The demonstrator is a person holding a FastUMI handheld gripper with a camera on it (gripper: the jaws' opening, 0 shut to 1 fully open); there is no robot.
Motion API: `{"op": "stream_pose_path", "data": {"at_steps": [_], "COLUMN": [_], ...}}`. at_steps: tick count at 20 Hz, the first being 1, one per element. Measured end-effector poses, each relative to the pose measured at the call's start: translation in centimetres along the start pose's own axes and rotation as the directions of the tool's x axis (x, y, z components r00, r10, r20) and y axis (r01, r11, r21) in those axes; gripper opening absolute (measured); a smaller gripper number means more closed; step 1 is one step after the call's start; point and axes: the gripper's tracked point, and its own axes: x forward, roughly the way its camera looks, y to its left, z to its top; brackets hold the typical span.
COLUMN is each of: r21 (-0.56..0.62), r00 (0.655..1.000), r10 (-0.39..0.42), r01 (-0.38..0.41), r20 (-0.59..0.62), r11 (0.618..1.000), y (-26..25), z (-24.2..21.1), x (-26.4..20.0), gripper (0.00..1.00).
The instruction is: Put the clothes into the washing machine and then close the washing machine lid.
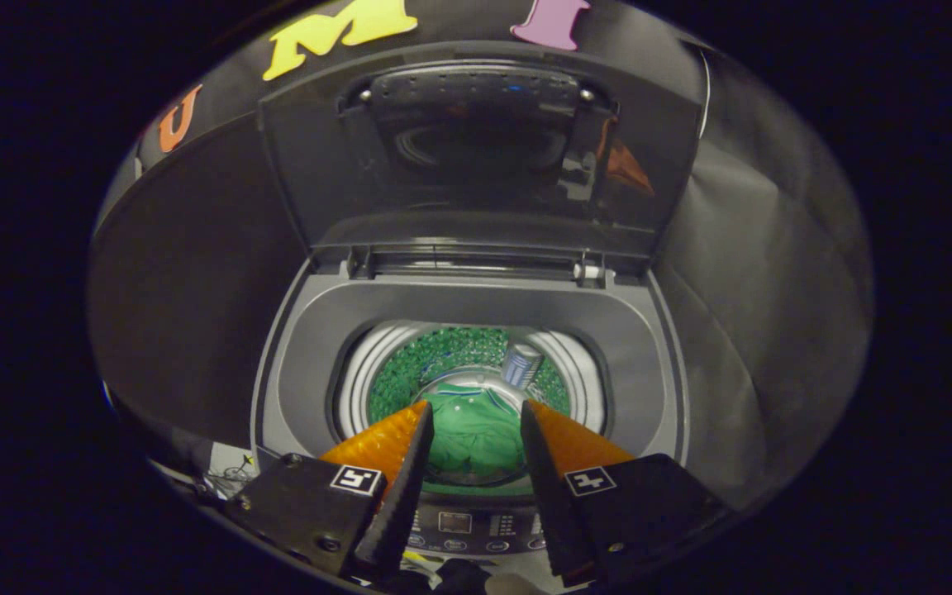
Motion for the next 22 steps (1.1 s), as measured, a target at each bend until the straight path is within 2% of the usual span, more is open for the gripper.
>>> {"op": "stream_pose_path", "data": {"at_steps": [8, 22], "r21": [-0.036, 0.044], "r00": [0.993, 0.946], "r10": [-0.003, 0.005], "r01": [0.007, -0.021], "r20": [0.119, 0.326], "r11": [0.999, 0.999], "y": [-0.7, -1.3], "z": [3.3, 15.7], "x": [-4.7, -8.9], "gripper": [0.67, 0.67]}}
